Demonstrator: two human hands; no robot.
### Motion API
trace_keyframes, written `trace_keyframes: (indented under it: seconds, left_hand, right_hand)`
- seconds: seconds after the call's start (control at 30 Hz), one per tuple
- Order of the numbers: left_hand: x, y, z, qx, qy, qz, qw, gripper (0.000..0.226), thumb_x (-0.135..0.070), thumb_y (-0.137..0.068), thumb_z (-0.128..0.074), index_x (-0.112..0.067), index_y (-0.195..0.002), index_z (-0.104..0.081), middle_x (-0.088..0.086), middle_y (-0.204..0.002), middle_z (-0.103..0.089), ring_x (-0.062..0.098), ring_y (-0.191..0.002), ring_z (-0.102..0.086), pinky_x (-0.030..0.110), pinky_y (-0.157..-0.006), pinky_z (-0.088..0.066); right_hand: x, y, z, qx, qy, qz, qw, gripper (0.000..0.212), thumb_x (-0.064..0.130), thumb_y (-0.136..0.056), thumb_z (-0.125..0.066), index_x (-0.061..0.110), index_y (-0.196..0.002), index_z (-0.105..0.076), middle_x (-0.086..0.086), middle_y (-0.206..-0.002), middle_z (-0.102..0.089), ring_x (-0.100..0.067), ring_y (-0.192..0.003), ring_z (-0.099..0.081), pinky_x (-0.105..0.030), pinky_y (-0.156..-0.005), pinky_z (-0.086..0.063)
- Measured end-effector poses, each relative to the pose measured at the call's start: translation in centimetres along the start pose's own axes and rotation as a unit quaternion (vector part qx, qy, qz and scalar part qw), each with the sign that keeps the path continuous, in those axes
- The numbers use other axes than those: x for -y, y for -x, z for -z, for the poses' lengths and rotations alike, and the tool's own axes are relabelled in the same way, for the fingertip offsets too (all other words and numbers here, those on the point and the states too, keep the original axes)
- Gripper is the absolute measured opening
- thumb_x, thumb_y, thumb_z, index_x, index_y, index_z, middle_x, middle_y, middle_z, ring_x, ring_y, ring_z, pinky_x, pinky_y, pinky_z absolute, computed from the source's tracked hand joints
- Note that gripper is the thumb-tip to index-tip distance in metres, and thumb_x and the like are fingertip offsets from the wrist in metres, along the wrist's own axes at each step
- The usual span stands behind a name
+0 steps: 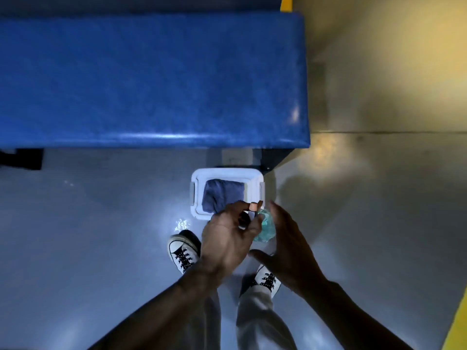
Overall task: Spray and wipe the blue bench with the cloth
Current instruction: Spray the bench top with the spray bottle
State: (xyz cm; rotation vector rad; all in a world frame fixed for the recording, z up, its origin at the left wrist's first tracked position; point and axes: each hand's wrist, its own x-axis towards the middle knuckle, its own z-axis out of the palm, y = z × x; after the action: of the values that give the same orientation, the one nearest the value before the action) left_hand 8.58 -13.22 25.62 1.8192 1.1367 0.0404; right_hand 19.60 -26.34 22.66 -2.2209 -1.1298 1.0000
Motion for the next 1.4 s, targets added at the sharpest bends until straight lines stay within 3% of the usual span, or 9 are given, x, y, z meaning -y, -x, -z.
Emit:
trace_keyframes:
  seconds: [0.1,0.2,0.37,0.57,0.8,0.87,1.0,1.17,1.4]
  left_hand:
    - [-5.7,1.1,7.1,-0.015,0.081,-0.008,0.997,0.020,-0.041,-0.088,-0.076,-0.025,-0.100,-0.072,-0.010,-0.073,-0.071,0.007,-0.067,-0.067,0.025,-0.067,-0.057]
    - [-8.9,1.8,13.1,-0.045,0.079,-0.034,0.995,0.030,-0.063,-0.082,-0.069,-0.037,-0.098,-0.069,-0.008,-0.070,-0.070,0.016,-0.062,-0.068,0.038,-0.066,-0.059]
    - [-8.6,2.1,22.9,-0.082,0.147,-0.063,0.984,0.033,-0.062,-0.088,-0.068,-0.029,-0.091,-0.071,-0.005,-0.077,-0.075,0.017,-0.066,-0.071,0.043,-0.069,-0.058]
    - [0.0,1.4,34.3,-0.163,0.299,-0.023,0.940,0.040,-0.051,-0.096,-0.055,-0.017,-0.090,-0.074,-0.005,-0.083,-0.076,0.010,-0.085,-0.073,0.026,-0.078,-0.058]
    - [11.2,2.2,46.8,-0.081,0.374,0.074,0.921,0.047,-0.041,-0.104,-0.052,-0.001,-0.101,-0.077,0.015,-0.105,-0.078,0.020,-0.098,-0.074,0.036,-0.097,-0.055]
    - [13.6,3.4,50.4,-0.038,0.388,0.102,0.915,0.053,-0.045,-0.106,-0.043,-0.006,-0.103,-0.079,0.012,-0.106,-0.079,0.015,-0.098,-0.074,0.027,-0.093,-0.054]
    - [17.7,4.5,55.4,-0.079,0.407,0.151,0.897,0.059,-0.033,-0.109,-0.038,-0.029,-0.067,-0.080,-0.013,-0.074,-0.075,-0.005,-0.070,-0.069,0.009,-0.065,-0.048]
    - [21.8,2.1,60.5,-0.142,0.431,0.277,0.847,0.051,-0.051,-0.102,-0.045,-0.029,-0.077,-0.084,-0.001,-0.085,-0.081,0.009,-0.072,-0.076,0.024,-0.065,-0.054]
    - [28.0,-1.8,67.3,-0.153,0.460,0.334,0.808,0.061,-0.074,-0.085,-0.054,-0.024,-0.111,-0.078,0.005,-0.100,-0.081,0.022,-0.091,-0.079,0.045,-0.095,-0.060]
  right_hand:
    - [7.5,-1.4,4.2,-0.043,-0.043,0.027,0.998,0.108,0.051,-0.076,-0.081,0.025,-0.160,-0.018,0.023,-0.150,-0.031,0.005,-0.140,-0.029,-0.004,-0.111,-0.020]
    - [13.8,-2.9,6.7,-0.042,-0.046,0.065,0.996,0.098,0.038,-0.080,-0.081,0.032,-0.159,-0.023,0.021,-0.145,-0.043,0.002,-0.136,-0.042,-0.013,-0.105,-0.035]
    - [22.9,-5.7,5.9,-0.067,-0.092,0.097,0.989,0.087,0.039,-0.076,-0.084,0.046,-0.147,-0.036,0.025,-0.138,-0.059,0.004,-0.125,-0.057,-0.028,-0.100,-0.051]
    - [34.8,-8.3,-0.9,-0.097,-0.139,0.142,0.975,0.087,0.037,-0.065,-0.093,0.039,-0.141,-0.050,0.028,-0.116,-0.064,0.009,-0.106,-0.062,-0.002,-0.085,-0.041]
    - [49.6,-10.4,-11.0,-0.090,-0.165,0.209,0.960,0.081,0.061,-0.062,-0.082,0.023,-0.130,-0.062,0.026,-0.128,-0.054,0.001,-0.108,-0.064,-0.015,-0.089,-0.050]
    - [53.4,-11.3,-14.2,-0.080,-0.186,0.220,0.954,0.078,0.057,-0.066,-0.083,0.031,-0.135,-0.057,0.018,-0.128,-0.058,-0.011,-0.100,-0.070,-0.031,-0.086,-0.057]
    - [59.7,-13.8,-19.7,-0.036,-0.141,0.225,0.963,0.072,0.057,-0.077,-0.072,0.031,-0.141,-0.053,0.018,-0.122,-0.054,-0.008,-0.103,-0.066,-0.030,-0.087,-0.055]
    - [66.2,-18.2,-25.3,-0.012,-0.158,0.163,0.974,0.054,0.071,-0.083,-0.049,0.033,-0.120,-0.060,0.014,-0.102,-0.057,-0.004,-0.097,-0.061,-0.033,-0.087,-0.052]
    - [73.2,-25.0,-30.9,0.058,-0.191,0.119,0.973,0.014,0.061,-0.090,-0.056,0.048,-0.096,-0.058,0.013,-0.104,-0.065,0.006,-0.099,-0.061,-0.014,-0.085,-0.044]
